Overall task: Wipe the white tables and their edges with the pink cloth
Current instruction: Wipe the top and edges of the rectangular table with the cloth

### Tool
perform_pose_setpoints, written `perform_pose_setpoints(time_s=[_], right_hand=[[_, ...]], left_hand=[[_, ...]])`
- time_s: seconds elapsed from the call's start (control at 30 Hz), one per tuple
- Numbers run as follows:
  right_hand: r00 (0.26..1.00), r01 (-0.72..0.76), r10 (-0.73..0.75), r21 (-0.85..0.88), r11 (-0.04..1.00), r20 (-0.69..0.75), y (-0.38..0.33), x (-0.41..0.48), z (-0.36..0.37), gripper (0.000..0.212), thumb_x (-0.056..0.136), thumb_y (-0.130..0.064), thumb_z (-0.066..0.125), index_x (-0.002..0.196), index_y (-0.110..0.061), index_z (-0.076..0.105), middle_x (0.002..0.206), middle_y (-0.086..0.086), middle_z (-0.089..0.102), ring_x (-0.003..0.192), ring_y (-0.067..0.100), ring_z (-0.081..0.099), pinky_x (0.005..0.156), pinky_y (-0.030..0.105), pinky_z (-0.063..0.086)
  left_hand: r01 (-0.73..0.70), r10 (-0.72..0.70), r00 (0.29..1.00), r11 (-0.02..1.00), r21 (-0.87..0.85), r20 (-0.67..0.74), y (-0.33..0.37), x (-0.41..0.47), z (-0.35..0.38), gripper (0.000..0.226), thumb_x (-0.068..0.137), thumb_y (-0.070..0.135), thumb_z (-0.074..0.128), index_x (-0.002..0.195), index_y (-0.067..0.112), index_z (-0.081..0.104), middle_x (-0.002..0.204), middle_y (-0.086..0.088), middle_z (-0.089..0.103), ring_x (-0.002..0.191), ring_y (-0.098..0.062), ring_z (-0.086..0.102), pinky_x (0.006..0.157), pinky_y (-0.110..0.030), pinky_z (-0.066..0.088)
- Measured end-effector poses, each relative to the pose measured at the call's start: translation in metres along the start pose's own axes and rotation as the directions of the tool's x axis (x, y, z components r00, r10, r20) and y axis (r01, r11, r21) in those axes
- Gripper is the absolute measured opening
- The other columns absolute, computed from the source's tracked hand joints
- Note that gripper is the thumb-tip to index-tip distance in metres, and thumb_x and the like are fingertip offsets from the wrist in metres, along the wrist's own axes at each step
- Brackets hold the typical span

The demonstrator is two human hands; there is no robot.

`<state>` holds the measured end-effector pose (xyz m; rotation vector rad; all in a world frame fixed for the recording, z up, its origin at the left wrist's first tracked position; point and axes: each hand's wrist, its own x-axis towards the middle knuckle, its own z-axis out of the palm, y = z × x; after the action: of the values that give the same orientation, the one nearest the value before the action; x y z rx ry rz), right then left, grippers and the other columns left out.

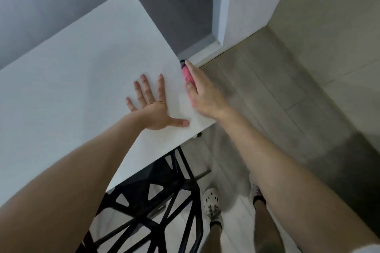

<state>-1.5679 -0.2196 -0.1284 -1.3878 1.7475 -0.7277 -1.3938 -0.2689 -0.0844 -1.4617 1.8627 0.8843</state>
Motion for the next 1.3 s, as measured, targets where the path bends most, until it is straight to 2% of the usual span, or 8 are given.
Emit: perform_pose_setpoints(time_s=[0.27, 0.47, 0.57, 0.73, 0.9, 1.0, 1.13, 1.3], right_hand=[[0.874, -0.480, 0.483, 0.071, 0.875, -0.043, 0.052, -0.182, -0.018, 0.055, 0.104, -0.021, 0.065, 0.157, -0.027, 0.053, 0.133, 0.004, 0.072, 0.109, 0.022, 0.070, 0.104, 0.036, 0.055], [0.797, -0.438, 0.592, 0.787, 0.434, 0.117, 0.015, -0.251, -0.031, 0.079, 0.075, -0.036, 0.086, 0.126, 0.015, 0.055, 0.064, 0.020, 0.056, 0.051, 0.029, 0.050, 0.072, 0.048, 0.065], [0.859, -0.380, 0.474, 0.861, 0.338, 0.193, -0.026, -0.278, -0.043, 0.082, 0.068, -0.018, 0.092, 0.137, 0.005, 0.055, 0.114, 0.035, 0.068, 0.090, 0.038, 0.065, 0.091, 0.045, 0.062], [0.923, -0.349, 0.305, 0.846, 0.403, 0.235, -0.075, -0.315, -0.051, 0.056, 0.088, -0.011, 0.081, 0.140, -0.001, 0.063, 0.135, 0.023, 0.070, 0.119, 0.032, 0.072, 0.111, 0.046, 0.056], [0.890, -0.272, 0.453, 0.863, 0.426, 0.057, -0.106, -0.362, -0.038, 0.021, 0.099, -0.008, 0.074, 0.120, -0.008, 0.071, 0.114, 0.017, 0.080, 0.105, 0.030, 0.078, 0.097, 0.039, 0.064], [0.706, -0.287, 0.677, 0.790, 0.542, -0.208, -0.119, -0.379, -0.003, 0.015, 0.099, -0.024, 0.076, 0.100, -0.010, 0.070, 0.102, 0.018, 0.080, 0.082, 0.026, 0.078, 0.065, 0.030, 0.063], [0.608, -0.314, 0.710, 0.714, 0.626, -0.355, -0.144, -0.389, 0.055, 0.051, 0.075, -0.068, 0.080, 0.102, -0.026, 0.071, 0.094, -0.003, 0.081, 0.086, 0.019, 0.079, 0.080, 0.045, 0.065], [0.561, -0.335, 0.610, 0.520, 0.786, -0.560, -0.168, -0.411, 0.107, 0.017, 0.093, -0.034, 0.077, 0.105, -0.026, 0.068, 0.087, -0.016, 0.071, 0.078, 0.001, 0.067, 0.070, 0.023, 0.054]], left_hand=[[-0.040, 0.046, 0.994, 0.997, 0.065, -0.095, -0.008, 0.008, 0.001, 0.168, 0.048, 0.106, 0.066, 0.145, 0.041, -0.054, 0.151, -0.012, -0.064, 0.147, -0.040, -0.052, 0.122, -0.078, -0.013], [-0.143, 0.225, 0.903, 0.960, 0.240, -0.366, 0.011, -0.036, 0.027, 0.113, 0.086, 0.075, 0.073, 0.171, 0.040, 0.007, 0.180, -0.016, -0.003, 0.167, -0.033, -0.015, 0.126, -0.069, -0.012], [-0.602, 0.598, 0.726, 0.791, 0.108, -0.340, 0.043, -0.094, 0.056, 0.067, 0.096, 0.020, 0.075, 0.157, 0.032, 0.051, 0.171, -0.003, 0.039, 0.165, -0.024, 0.022, 0.133, -0.050, 0.017], [-0.863, 0.846, 0.492, 0.505, 0.016, -0.205, 0.047, -0.176, 0.091, 0.049, 0.100, 0.012, 0.070, 0.145, 0.033, 0.065, 0.148, 0.014, 0.063, 0.146, -0.001, 0.048, 0.117, -0.017, 0.036], [-0.811, 0.774, 0.584, 0.555, -0.184, -0.245, 0.027, -0.207, 0.105, 0.018, 0.109, 0.026, 0.057, 0.122, 0.030, 0.069, 0.106, 0.014, 0.073, 0.099, -0.004, 0.069, 0.086, -0.031, 0.052], [-0.771, 0.746, 0.628, 0.558, -0.307, -0.222, 0.013, -0.227, 0.121, 0.018, 0.114, 0.019, 0.052, 0.110, 0.029, 0.066, 0.092, 0.011, 0.069, 0.080, 0.005, 0.062, 0.075, -0.020, 0.045], [-0.718, 0.711, 0.668, 0.537, -0.443, -0.220, -0.025, -0.258, 0.149, 0.021, 0.114, 0.013, 0.050, 0.126, 0.016, 0.067, 0.102, 0.006, 0.074, 0.088, 0.004, 0.068, 0.081, -0.017, 0.050], [-0.687, 0.703, 0.703, 0.630, -0.363, -0.111, -0.103, -0.264, 0.156, 0.040, 0.110, 0.024, 0.061, 0.150, 0.022, 0.053, 0.116, 0.006, 0.076, 0.110, -0.010, 0.073, 0.098, -0.036, 0.058]])
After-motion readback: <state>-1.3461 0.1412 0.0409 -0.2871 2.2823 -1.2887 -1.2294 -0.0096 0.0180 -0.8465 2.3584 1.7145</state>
